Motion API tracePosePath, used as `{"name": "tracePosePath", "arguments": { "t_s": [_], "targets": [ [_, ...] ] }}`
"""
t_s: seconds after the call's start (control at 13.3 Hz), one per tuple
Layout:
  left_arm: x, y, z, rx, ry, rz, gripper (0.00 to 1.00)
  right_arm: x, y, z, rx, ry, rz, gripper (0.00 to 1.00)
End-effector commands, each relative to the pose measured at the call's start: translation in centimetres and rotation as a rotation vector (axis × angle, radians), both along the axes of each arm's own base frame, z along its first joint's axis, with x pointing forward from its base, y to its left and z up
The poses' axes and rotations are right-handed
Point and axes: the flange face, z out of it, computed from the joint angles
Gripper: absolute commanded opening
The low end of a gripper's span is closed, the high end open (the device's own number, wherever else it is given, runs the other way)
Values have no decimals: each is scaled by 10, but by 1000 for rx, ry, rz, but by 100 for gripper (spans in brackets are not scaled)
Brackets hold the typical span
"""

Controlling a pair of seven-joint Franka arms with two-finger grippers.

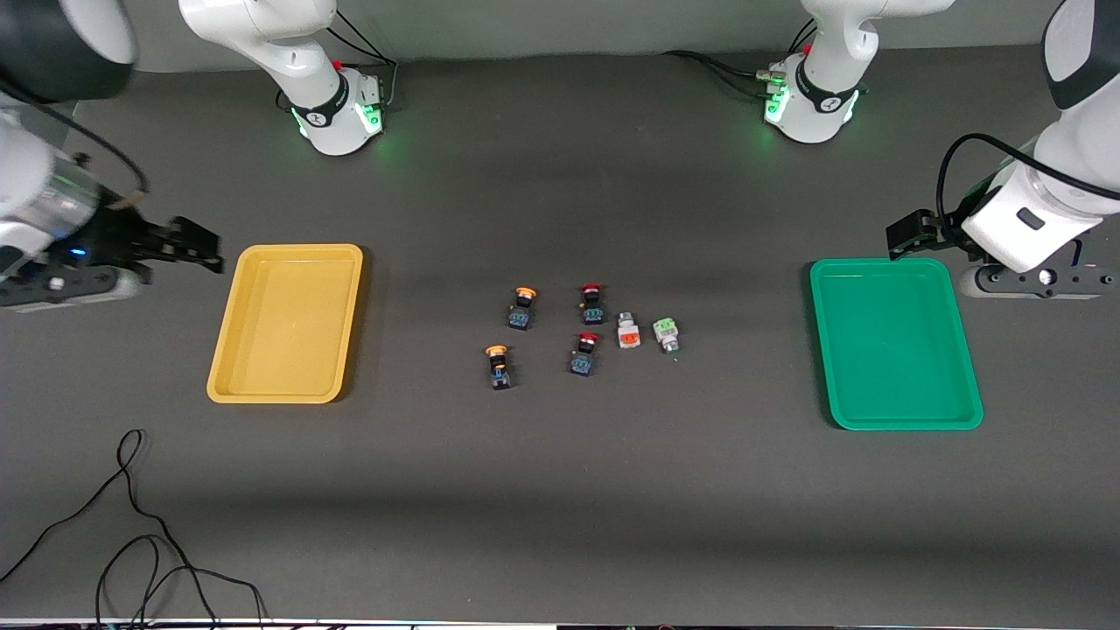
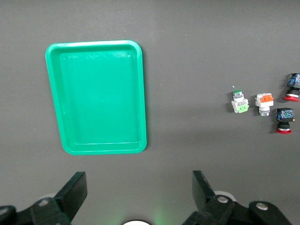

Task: Place green and yellow buttons in trays
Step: 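Move both grippers from rest toward the buttons between the trays, then grasp the yellow-cap button with the right gripper while the left gripper grasps the green button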

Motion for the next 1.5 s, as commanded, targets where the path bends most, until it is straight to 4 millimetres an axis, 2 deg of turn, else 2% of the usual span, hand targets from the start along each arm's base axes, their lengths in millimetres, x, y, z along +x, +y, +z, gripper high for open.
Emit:
{"name": "tracePosePath", "arguments": {
  "t_s": [0.0,0.23,0.38,0.53,0.6,0.75,0.83,0.9,1.05,1.28,1.35,1.43],
  "targets": [
    [-1,-19,-4,-11,2,16,100,-8,61,-30,14,-39,-40,100],
    [2,-47,-12,-66,5,103,100,-25,154,-57,21,-52,-110,100],
    [9,-74,-26,-67,-4,142,100,-39,219,-80,29,-64,-172,100],
    [18,-115,-60,-58,4,189,100,-60,275,-103,31,-69,-229,100],
    [23,-135,-83,-52,12,209,100,-74,303,-113,33,-71,-255,100],
    [32,-167,-138,-33,45,226,100,-102,347,-135,27,-64,-326,100],
    [37,-180,-171,-25,63,226,100,-111,362,-145,11,-79,-347,100],
    [43,-188,-201,-24,68,232,100,-114,366,-155,-21,-105,-327,100],
    [51,-201,-258,-31,73,234,100,-121,359,-194,-19,-118,-313,100],
    [42,-232,-309,-16,77,263,100,-136,344,-253,24,-137,-307,100],
    [35,-246,-321,-10,82,265,100,-136,338,-272,32,-139,-313,100],
    [30,-250,-331,2,93,261,100,-134,335,-286,46,-147,-327,100]
  ]
}}
